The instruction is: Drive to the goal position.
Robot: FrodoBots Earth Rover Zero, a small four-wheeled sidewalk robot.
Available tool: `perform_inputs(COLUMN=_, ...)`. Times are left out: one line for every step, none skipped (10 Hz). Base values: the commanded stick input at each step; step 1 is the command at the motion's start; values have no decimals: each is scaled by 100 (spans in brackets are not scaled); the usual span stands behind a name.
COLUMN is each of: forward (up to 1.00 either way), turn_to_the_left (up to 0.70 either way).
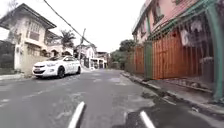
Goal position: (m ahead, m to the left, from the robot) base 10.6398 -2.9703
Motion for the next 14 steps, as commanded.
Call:
perform_inputs(forward=100, turn_to_the_left=0)
perform_inputs(forward=100, turn_to_the_left=0)
perform_inputs(forward=100, turn_to_the_left=0)
perform_inputs(forward=100, turn_to_the_left=0)
perform_inputs(forward=100, turn_to_the_left=0)
perform_inputs(forward=100, turn_to_the_left=0)
perform_inputs(forward=100, turn_to_the_left=0)
perform_inputs(forward=100, turn_to_the_left=0)
perform_inputs(forward=100, turn_to_the_left=0)
perform_inputs(forward=100, turn_to_the_left=0)
perform_inputs(forward=100, turn_to_the_left=0)
perform_inputs(forward=100, turn_to_the_left=0)
perform_inputs(forward=100, turn_to_the_left=0)
perform_inputs(forward=100, turn_to_the_left=0)
